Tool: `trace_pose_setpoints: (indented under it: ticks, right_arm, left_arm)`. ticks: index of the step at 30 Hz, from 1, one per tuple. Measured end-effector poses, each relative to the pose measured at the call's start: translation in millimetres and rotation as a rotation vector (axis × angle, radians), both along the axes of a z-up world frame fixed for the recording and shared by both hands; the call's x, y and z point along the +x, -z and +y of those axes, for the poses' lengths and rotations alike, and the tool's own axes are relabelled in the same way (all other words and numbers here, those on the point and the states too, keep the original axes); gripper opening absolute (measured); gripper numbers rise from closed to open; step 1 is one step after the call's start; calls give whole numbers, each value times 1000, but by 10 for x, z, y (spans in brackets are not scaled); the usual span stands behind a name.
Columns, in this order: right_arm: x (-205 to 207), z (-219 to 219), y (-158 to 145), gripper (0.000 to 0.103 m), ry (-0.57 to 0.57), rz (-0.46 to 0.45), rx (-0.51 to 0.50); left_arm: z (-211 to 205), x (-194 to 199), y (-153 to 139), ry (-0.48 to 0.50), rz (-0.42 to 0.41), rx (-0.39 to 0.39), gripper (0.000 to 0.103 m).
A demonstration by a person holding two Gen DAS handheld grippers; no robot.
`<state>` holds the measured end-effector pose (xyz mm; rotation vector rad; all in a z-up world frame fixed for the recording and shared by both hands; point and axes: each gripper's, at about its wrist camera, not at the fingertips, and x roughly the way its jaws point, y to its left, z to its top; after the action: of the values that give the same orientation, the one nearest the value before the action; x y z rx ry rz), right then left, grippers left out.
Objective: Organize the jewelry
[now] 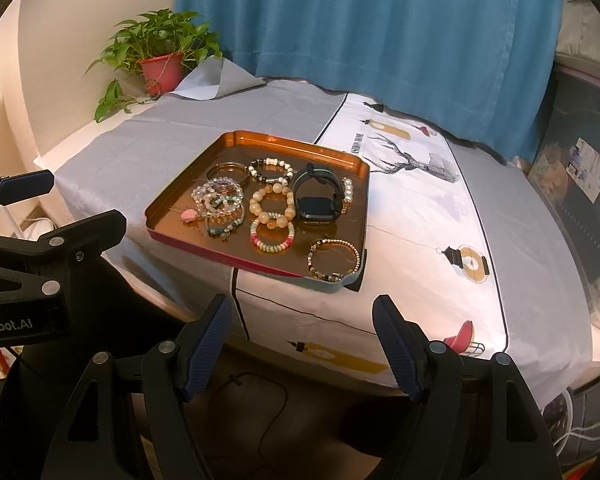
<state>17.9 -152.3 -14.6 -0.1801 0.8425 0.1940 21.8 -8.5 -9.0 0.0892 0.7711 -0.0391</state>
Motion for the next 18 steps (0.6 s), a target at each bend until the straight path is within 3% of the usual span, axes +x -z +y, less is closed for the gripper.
trace_pose_setpoints:
  ticks: [18]
  right_arm:
    - [-8,11,-4,73,-2,1,-1]
  left_arm:
    - [0,-22,25,3,6,-2,102]
